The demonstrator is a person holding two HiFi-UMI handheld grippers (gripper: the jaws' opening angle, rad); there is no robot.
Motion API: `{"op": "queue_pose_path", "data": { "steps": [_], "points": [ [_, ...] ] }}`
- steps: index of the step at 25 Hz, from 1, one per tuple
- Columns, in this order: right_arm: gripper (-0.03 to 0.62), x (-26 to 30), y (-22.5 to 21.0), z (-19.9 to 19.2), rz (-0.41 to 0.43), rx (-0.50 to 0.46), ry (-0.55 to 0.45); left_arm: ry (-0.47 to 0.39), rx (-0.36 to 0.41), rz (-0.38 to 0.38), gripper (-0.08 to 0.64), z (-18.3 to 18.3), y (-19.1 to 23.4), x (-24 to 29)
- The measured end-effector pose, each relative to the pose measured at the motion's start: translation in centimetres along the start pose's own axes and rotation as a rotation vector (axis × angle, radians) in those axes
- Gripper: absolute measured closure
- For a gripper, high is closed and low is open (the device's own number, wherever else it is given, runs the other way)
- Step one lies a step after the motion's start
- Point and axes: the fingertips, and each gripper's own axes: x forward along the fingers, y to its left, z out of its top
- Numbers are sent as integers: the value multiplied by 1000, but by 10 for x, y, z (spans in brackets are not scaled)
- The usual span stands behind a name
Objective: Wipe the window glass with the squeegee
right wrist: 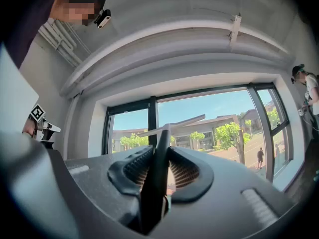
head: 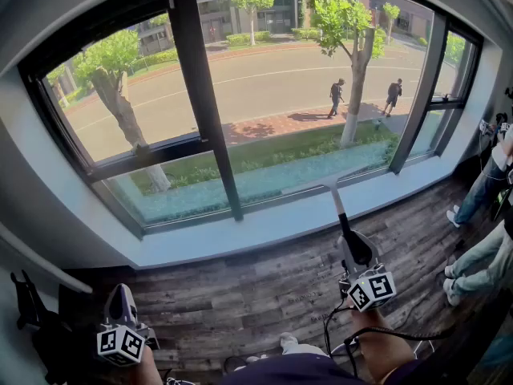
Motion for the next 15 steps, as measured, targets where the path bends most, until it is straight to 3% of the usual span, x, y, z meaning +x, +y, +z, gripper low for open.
{"op": "queue_pose_path", "data": {
  "steps": [15],
  "points": [
    [489,2,54,7,14,-21,5,-15,13,-14,555,9,44,-18]
  ]
}}
